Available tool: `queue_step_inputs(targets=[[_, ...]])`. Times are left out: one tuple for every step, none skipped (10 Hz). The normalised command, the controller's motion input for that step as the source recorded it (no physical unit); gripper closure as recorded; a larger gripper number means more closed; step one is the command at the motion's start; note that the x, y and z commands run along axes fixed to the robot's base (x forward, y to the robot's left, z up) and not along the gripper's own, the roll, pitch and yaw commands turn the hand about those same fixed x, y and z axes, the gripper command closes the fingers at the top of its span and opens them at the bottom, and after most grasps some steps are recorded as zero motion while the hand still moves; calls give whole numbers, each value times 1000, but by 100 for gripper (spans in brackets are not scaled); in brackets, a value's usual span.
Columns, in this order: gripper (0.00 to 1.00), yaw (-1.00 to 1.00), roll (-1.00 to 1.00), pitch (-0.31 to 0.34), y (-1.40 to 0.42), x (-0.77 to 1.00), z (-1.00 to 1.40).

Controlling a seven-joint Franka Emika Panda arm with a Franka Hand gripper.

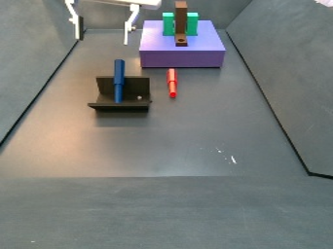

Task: Pick up the blue object. Move up. Place the blue object on the fixture. Regrasp the blue object. Move to above the board. Insert the blue object.
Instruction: Regrasp the blue object.

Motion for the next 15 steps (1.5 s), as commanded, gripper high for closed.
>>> queue_step_inputs(targets=[[0, 369, 1000, 0, -243, -66, -200], [0, 366, 1000, 0, -257, -69, -211], [0, 303, 871, 0, -309, 0, -357], [0, 100, 460, 43, -169, 0, -431], [0, 51, 254, 0, -51, 0, -429], [0, 71, 74, 0, 0, 0, -349], [0, 71, 0, 0, 0, 0, -140], [0, 14, 0, 0, -9, 0, 0], [0, 0, 174, 0, -57, 43, -286], [0, 0, 374, 0, -143, 54, -371], [0, 0, 394, -17, -137, 60, -357], [0, 0, 380, -26, -111, 57, -340], [0, 0, 349, -74, -117, 23, -294], [0, 86, 263, -63, -106, 97, -137], [0, 183, 309, -23, -117, 220, -131]])
